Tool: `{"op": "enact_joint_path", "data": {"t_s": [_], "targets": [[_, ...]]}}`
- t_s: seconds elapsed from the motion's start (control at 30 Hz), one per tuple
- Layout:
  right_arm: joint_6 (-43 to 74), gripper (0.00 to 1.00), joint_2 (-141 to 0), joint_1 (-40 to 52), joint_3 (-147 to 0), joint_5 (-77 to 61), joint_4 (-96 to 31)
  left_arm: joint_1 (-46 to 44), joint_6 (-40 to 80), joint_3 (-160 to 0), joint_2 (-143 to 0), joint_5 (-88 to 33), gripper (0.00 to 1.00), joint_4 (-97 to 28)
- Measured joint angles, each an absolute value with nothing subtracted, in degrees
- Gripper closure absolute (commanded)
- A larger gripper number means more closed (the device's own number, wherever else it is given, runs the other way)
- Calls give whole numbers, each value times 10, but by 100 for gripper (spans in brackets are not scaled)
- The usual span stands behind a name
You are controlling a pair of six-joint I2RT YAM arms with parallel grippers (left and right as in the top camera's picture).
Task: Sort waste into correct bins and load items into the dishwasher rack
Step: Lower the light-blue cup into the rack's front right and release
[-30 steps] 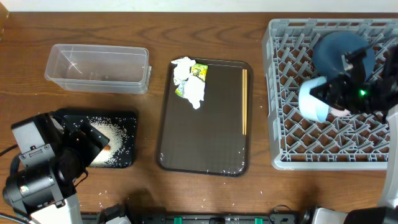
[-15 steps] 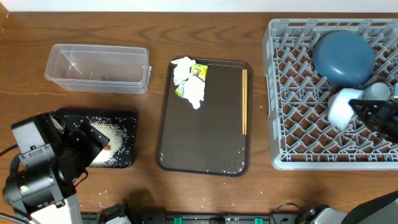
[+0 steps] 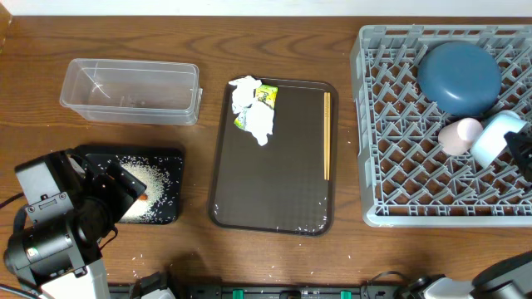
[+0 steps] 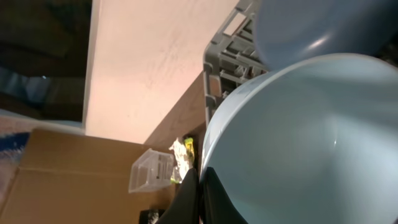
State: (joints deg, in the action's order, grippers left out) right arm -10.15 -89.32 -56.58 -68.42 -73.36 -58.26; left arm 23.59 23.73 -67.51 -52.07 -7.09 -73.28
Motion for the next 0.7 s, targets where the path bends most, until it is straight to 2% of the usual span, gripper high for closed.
{"op": "enact_joint_path", "data": {"t_s": [0.33, 0.6, 0.7], "targets": [[-102, 99, -1018, -567, -684, -808, -572, 236, 237, -675, -521, -71, 3, -733], [-112, 99, -1021, -583, -684, -799, -618, 236, 237, -675, -521, -71, 3, -733], [-104, 92, -1006, -603, -684, -774, -624, 236, 237, -675, -521, -71, 4, -733]]}}
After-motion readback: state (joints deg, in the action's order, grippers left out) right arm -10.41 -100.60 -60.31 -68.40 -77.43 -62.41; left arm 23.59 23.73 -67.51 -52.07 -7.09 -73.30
